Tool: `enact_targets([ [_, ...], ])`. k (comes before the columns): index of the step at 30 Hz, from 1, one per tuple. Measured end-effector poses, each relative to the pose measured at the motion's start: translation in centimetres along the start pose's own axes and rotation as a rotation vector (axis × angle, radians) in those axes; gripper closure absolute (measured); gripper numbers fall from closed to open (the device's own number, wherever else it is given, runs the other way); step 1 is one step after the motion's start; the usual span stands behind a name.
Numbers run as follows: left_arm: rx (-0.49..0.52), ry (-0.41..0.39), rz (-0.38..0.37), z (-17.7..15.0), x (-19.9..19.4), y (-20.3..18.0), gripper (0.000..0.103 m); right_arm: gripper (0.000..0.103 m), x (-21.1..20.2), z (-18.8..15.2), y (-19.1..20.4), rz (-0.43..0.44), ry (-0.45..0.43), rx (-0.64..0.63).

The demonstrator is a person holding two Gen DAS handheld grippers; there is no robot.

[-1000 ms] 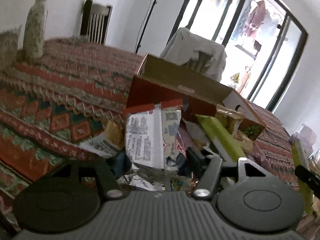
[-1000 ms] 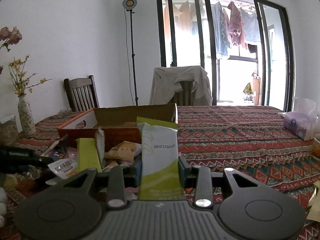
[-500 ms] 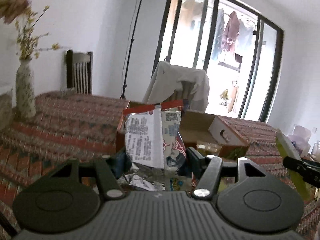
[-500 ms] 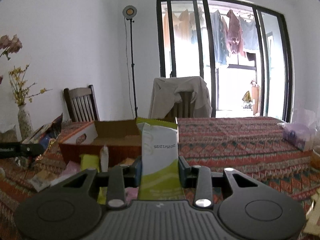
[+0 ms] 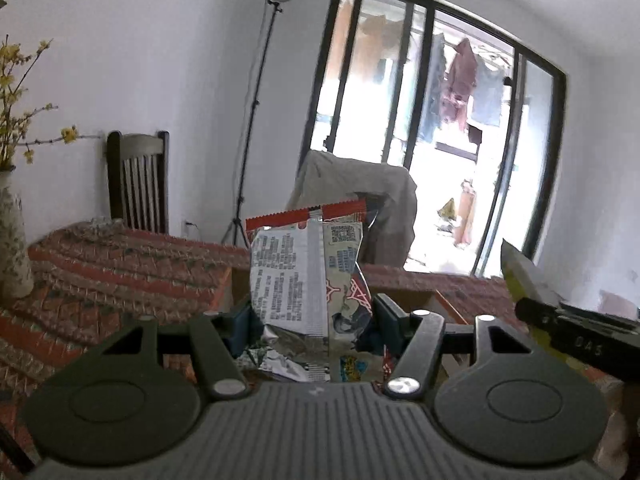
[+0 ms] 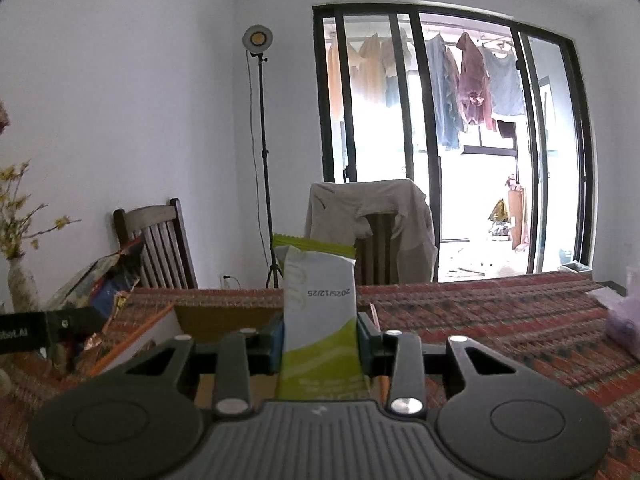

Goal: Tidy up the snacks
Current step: 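Lift both packets and lower them into the cardboard box, opening both grippers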

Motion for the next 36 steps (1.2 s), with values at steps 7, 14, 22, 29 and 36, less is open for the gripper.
enact_targets([
  [7, -0.019, -0.026, 0.099, 2.0, 6.1, 1.3, 0.04, 0.068, 6.6, 0.4, 0.9, 0.002, 0.042, 0.033],
  [14, 0.001, 0.05, 0.184, -0.6, 9.8, 4.3, 0.04, 0.068, 10.2, -3.0, 1.8, 0.036, 0.111, 0.04],
  [22, 0.04, 0.157, 0.224, -3.6, 11.6, 5.7, 0.04, 0.068, 11.4, -6.0, 2.2, 0.079, 0.224, 0.049],
  [29, 0.044, 0.138, 0.181, -3.6, 11.2, 5.3, 0.038, 0.065, 11.2, -6.5, 3.1, 0.093, 0.234, 0.028],
  [36, 0.046, 0.019, 0.134, -2.3, 9.1, 4.0, 0.0, 0.014, 9.9, -5.4, 2.0, 0.075, 0.17, 0.047],
])
Point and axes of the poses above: each gripper's, at about its wrist camera, not at the fingertips, and x roughly the way its jaws point, y to its left, z to its top, the point moved 9 cm from there along x, roughly the way its jaws point, and after that the axes turned 14 degrees about -x, right-handed, at the moved point
